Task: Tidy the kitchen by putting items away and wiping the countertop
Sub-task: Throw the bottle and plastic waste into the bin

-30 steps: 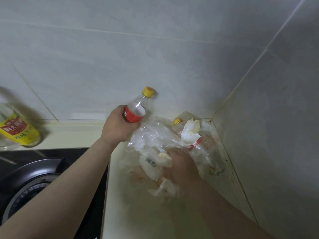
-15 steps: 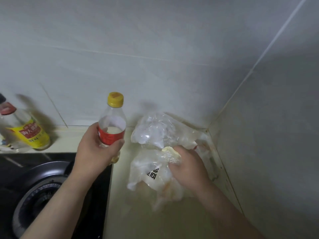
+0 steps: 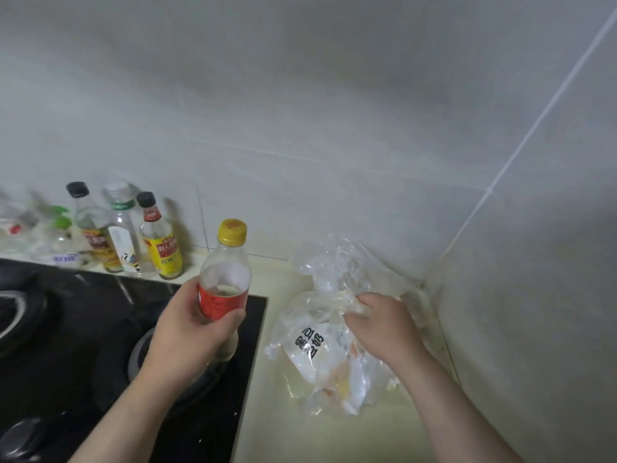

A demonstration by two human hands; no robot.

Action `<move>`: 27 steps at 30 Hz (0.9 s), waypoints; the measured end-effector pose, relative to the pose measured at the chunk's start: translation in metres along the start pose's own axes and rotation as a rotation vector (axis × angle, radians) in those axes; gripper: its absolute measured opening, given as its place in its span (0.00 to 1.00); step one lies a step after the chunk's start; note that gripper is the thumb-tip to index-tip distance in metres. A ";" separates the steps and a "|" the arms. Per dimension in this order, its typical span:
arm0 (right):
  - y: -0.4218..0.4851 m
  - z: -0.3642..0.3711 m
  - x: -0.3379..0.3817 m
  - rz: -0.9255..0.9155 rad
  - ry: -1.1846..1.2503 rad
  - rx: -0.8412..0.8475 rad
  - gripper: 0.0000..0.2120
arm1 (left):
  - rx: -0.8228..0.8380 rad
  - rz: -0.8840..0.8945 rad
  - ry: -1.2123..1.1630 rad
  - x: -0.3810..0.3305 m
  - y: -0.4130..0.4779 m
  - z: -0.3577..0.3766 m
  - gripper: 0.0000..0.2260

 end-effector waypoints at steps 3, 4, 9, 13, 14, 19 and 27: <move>-0.021 -0.005 0.015 -0.051 -0.011 0.026 0.13 | -0.032 -0.012 0.027 0.001 -0.027 -0.019 0.16; -0.027 -0.006 0.019 -0.057 -0.016 0.039 0.14 | -0.038 -0.015 0.041 -0.001 -0.038 -0.025 0.17; -0.061 -0.012 0.045 -0.163 -0.011 0.103 0.21 | -0.035 0.027 0.041 -0.019 -0.095 -0.046 0.13; -0.089 -0.008 0.064 -0.210 0.002 0.196 0.20 | -0.087 0.054 0.069 -0.029 -0.139 -0.066 0.14; -0.096 -0.006 0.070 -0.226 0.015 0.215 0.20 | -0.104 0.054 0.087 -0.029 -0.150 -0.072 0.15; -0.136 0.011 0.102 -0.360 0.128 0.329 0.22 | -0.217 -0.002 0.134 -0.022 -0.202 -0.105 0.16; -0.203 0.041 0.161 -0.582 0.135 0.421 0.17 | -0.467 -0.112 0.170 -0.005 -0.282 -0.175 0.16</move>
Point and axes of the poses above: each hand's wrist, its own y-axis towards the middle knuckle, its own z-axis out of the palm, x = y × z, the point moved 4 cm from there along y, towards the middle knuckle, and after that the axes turned 6 degrees about y, right-handed, at the moved point
